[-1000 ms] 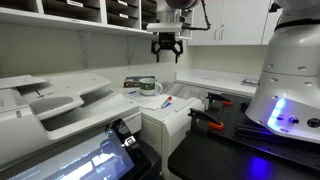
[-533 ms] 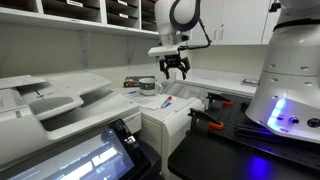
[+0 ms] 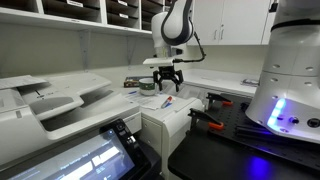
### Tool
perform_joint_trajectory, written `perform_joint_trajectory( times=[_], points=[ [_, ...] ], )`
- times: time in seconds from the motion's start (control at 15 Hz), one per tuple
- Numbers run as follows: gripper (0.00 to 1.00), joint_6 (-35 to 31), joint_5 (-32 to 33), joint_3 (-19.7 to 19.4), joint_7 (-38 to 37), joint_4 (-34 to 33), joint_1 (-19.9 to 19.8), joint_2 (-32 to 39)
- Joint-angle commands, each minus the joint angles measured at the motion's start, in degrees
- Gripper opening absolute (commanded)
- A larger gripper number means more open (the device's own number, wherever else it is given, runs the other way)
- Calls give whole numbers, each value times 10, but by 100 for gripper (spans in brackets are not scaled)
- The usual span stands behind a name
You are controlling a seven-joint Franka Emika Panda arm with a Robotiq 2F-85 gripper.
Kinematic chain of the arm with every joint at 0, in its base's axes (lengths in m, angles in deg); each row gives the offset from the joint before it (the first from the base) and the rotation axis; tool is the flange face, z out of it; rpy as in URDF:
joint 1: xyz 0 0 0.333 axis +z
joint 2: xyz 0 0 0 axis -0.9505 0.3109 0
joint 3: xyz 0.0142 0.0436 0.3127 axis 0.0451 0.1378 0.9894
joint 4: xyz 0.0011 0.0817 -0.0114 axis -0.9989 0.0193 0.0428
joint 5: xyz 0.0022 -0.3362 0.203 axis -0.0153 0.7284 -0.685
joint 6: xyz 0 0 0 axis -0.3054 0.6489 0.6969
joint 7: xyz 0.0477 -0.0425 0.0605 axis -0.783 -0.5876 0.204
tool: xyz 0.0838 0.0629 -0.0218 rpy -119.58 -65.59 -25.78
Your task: Put the pen in the cup
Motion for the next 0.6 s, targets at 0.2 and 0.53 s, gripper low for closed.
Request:
perform_joint_trajectory(
  times=[0.2,0.53],
  points=[
    [100,-3,-31,-49,17,-1,57,5],
    [100,-72,-44,-51,97,-2,44,27]
  ],
)
